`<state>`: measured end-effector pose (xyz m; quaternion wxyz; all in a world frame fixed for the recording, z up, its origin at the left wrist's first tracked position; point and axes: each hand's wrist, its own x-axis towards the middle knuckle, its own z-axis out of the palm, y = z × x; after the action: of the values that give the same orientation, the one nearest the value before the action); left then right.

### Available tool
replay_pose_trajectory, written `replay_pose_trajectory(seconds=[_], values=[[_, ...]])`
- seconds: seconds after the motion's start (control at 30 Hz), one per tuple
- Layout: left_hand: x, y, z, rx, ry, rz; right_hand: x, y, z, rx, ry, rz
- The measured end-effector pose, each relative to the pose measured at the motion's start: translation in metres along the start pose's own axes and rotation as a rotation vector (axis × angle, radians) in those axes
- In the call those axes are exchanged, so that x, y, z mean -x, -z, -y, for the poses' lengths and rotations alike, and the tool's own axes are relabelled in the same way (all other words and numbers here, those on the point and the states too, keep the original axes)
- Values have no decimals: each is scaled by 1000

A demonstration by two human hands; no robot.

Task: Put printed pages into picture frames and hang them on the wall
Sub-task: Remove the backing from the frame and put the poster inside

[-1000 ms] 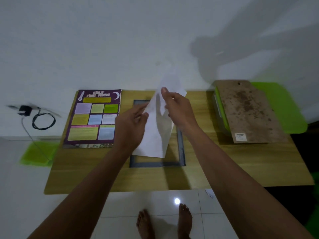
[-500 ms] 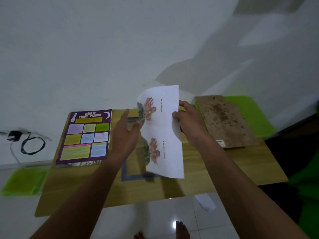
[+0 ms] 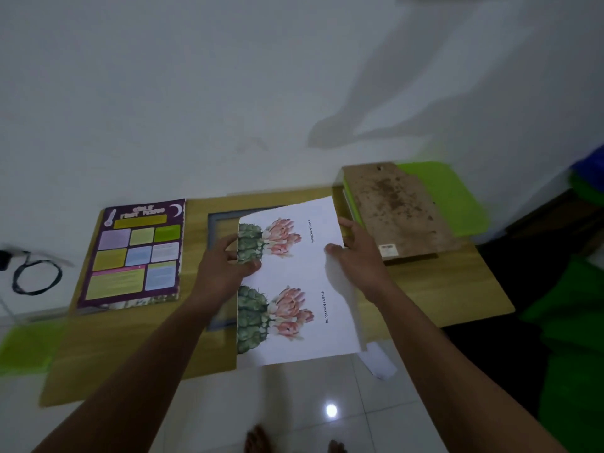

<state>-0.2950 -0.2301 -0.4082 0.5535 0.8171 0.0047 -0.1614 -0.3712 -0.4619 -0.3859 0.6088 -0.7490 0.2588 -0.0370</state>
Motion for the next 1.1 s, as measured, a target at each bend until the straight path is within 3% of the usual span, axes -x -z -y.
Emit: replay_pose_trajectory(seconds=[0.3,0.67,0.97,1.1], values=[[21,-84,46,-191,54,20,11,51,-111,262,-108,34],[36,-170,62,-329,47,66,0,100,-173,505,-150,-14],[28,-197,52,-440,0,9,-17,122,-180,862,52,-36],[28,-206,53,-797,-134,-19,-22,130,-185,1010,211,79]])
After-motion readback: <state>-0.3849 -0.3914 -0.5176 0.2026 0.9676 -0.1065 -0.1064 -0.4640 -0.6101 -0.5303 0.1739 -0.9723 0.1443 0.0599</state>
